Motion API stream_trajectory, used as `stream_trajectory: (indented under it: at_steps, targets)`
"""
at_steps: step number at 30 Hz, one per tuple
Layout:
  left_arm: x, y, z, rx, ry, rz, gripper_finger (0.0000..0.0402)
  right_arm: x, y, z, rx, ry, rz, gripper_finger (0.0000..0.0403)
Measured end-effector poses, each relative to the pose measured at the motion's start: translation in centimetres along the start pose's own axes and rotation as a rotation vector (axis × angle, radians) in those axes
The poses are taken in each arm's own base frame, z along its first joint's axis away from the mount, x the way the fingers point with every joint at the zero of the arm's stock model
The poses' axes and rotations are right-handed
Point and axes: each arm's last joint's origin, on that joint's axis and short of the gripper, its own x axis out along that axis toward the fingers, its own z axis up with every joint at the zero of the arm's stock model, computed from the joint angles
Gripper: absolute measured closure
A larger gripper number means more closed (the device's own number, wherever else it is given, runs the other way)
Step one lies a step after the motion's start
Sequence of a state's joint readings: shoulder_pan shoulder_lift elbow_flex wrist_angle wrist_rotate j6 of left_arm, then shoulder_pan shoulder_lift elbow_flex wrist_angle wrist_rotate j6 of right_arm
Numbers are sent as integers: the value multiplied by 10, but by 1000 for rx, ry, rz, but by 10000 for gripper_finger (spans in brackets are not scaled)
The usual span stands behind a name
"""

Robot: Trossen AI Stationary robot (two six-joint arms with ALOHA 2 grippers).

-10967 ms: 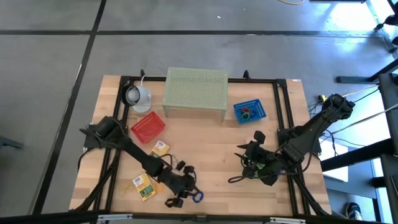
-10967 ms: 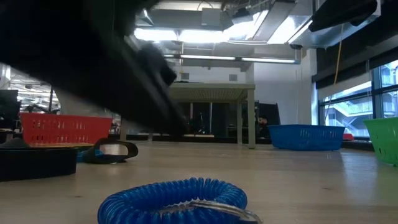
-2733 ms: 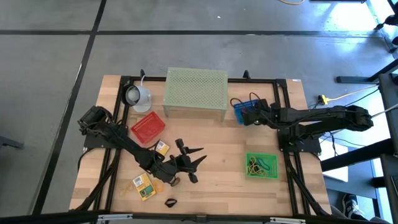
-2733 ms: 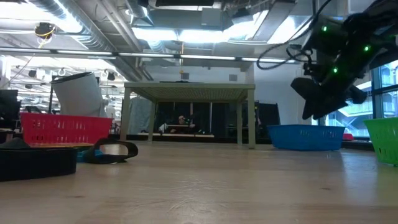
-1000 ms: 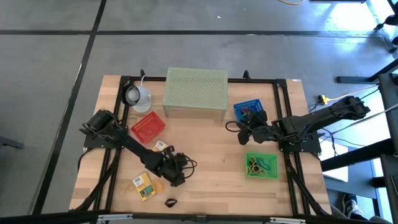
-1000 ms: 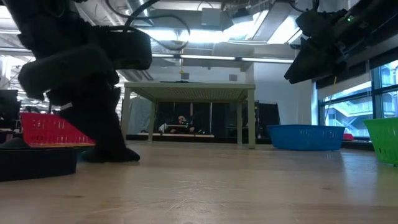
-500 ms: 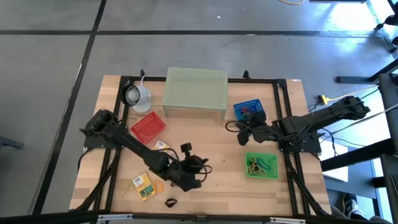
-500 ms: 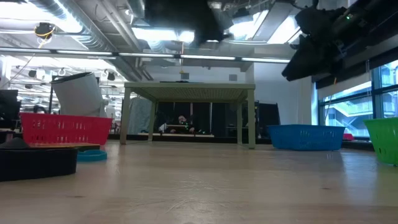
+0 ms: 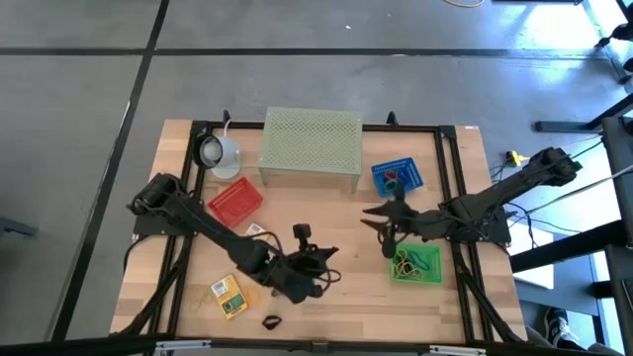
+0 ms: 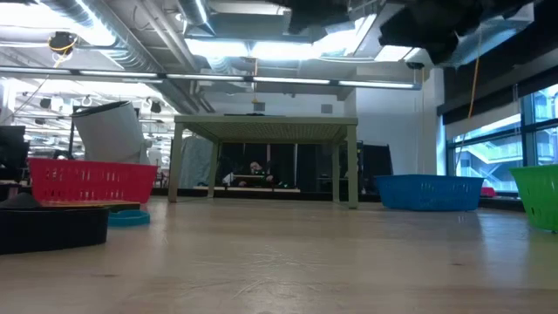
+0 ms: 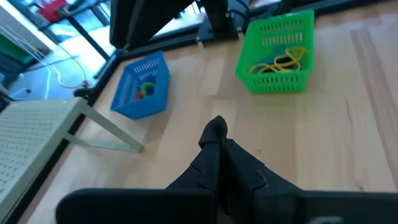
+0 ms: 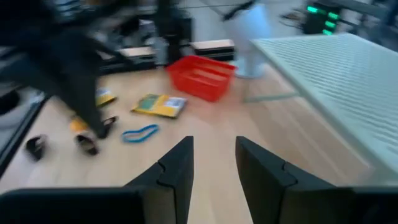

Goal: Pick & Place Office Desk Supplies
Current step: Put the black rubber band into the green bin

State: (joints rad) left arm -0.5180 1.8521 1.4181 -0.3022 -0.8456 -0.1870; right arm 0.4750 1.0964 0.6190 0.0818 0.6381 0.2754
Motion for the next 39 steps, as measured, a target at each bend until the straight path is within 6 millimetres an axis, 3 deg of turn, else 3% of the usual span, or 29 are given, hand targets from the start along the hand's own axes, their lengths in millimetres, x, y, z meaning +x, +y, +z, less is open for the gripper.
stream_trajectory:
  at_steps: [8,17,22,29,39]
  targets:
    - [5,13,-3,-56,-3,103,397,19,16,-10,-156,8,136,282]
    - [1,34,-55,-207,-24,10,398,35,24,-26,-209,57,127,282]
    - [-7,46,-72,-279,-261,-145,398,39,25,-29,-192,62,121,282]
    - [-27,60,-72,-276,-704,-265,398,44,23,-22,21,28,166,282]
    - [-27,60,-69,-204,-758,-284,394,44,34,-8,131,-103,358,282]
